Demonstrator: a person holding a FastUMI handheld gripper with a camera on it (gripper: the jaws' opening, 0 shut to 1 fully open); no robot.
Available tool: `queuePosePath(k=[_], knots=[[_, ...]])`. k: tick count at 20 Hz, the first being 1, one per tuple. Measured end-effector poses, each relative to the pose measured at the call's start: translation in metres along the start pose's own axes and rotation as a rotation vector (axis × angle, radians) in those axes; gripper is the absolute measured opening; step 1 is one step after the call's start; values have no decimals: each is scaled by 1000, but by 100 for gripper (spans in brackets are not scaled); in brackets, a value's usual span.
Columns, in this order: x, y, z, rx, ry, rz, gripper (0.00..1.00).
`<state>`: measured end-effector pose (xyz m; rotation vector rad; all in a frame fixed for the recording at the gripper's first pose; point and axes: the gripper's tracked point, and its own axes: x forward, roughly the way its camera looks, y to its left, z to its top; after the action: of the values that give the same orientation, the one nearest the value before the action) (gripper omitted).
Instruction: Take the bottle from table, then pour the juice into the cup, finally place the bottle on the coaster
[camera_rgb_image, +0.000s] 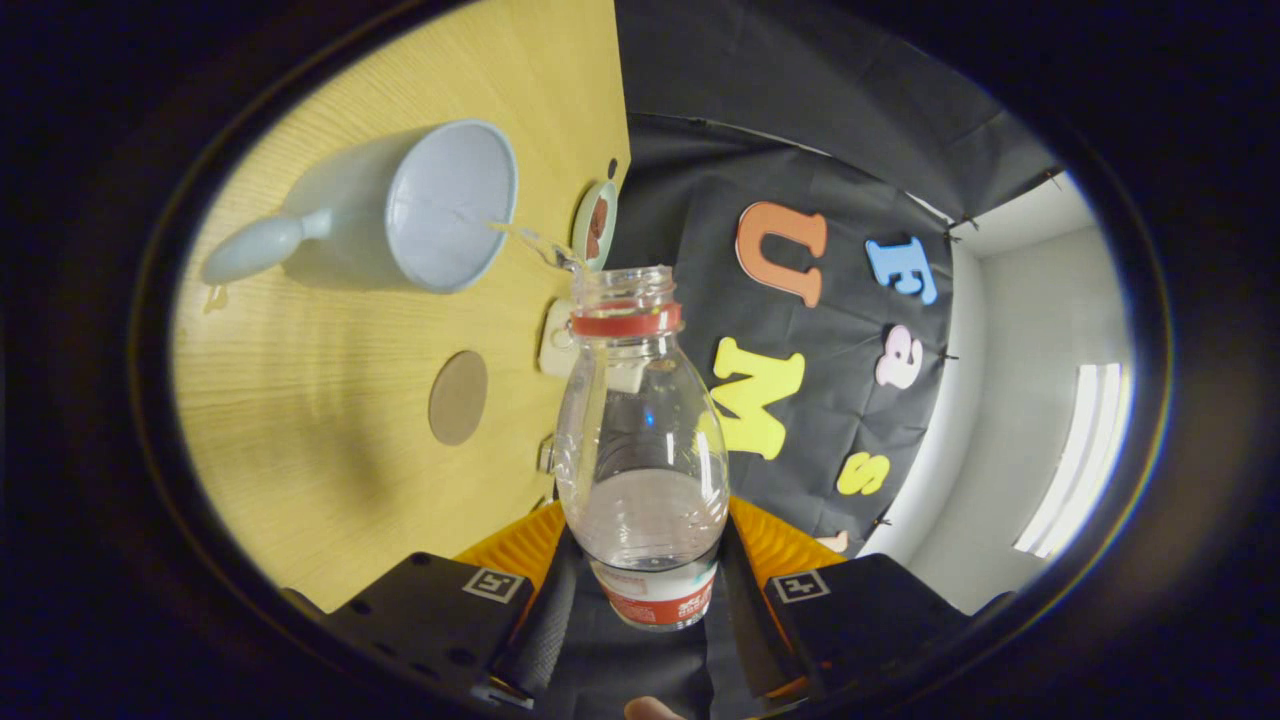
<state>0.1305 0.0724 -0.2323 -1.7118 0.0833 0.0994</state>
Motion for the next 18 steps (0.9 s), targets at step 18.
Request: queuePosePath(k=[18], knots=[[3, -12, 0, -89, -6, -23, 75]])
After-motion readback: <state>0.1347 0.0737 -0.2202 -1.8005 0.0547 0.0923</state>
